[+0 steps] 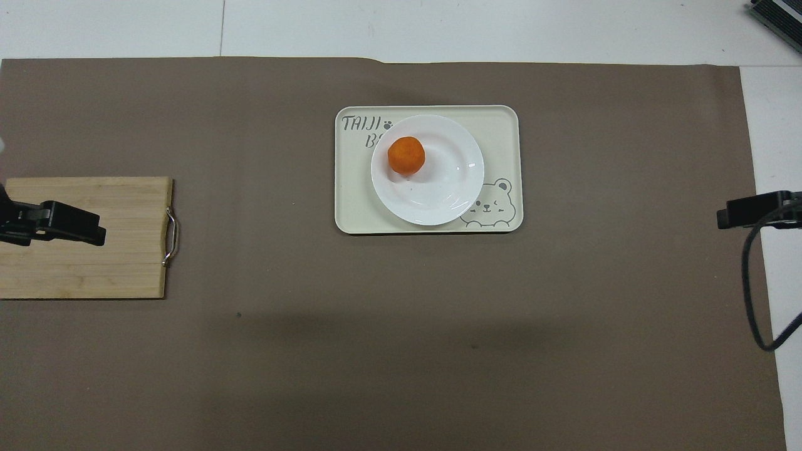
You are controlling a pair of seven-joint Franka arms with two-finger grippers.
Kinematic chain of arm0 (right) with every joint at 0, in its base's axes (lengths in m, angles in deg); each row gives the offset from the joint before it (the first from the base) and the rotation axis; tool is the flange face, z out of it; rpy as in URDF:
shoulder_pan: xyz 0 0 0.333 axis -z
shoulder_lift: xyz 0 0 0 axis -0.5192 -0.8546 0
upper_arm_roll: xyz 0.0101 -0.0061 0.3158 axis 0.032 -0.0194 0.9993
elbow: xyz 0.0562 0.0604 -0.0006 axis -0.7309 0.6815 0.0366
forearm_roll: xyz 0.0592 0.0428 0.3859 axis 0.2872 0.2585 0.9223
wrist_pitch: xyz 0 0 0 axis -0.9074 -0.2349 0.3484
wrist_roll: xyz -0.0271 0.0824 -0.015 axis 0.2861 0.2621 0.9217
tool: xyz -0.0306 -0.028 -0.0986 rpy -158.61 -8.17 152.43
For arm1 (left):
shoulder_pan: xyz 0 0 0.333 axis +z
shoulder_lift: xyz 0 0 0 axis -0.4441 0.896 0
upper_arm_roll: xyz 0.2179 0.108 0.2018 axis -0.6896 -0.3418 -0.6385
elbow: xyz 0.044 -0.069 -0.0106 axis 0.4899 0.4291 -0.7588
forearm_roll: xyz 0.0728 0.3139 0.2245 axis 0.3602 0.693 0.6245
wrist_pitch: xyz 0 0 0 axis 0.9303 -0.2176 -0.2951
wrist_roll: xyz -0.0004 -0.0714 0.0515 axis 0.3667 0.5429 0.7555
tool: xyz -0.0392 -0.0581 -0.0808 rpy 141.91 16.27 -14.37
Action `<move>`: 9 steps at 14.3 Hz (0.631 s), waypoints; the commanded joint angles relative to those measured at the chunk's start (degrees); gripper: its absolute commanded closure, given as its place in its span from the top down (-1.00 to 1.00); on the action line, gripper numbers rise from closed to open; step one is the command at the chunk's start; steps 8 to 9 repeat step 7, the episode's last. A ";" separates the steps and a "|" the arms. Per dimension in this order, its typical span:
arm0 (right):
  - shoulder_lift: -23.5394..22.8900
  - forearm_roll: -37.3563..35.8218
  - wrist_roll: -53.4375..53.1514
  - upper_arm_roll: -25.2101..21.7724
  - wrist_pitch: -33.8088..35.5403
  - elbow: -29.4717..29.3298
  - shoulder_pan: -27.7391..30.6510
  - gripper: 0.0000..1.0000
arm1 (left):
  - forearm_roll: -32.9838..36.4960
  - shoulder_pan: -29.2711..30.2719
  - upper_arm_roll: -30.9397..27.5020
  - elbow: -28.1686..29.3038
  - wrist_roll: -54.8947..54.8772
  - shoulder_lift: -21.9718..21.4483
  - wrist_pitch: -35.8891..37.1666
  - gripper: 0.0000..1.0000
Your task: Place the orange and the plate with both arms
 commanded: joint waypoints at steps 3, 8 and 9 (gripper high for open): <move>0.93 -0.96 -0.55 0.46 -0.40 1.10 0.39 1.00 | 1.01 0.59 0.62 -1.02 -0.12 0.40 -0.10 1.00; 1.11 -0.78 -0.64 0.55 -0.40 1.18 0.04 1.00 | 1.10 0.59 0.62 -1.02 -0.12 0.40 -0.02 1.00; 1.11 -0.78 -0.64 0.55 -0.40 1.18 0.04 1.00 | 1.10 0.59 0.62 -1.02 -0.12 0.40 -0.02 1.00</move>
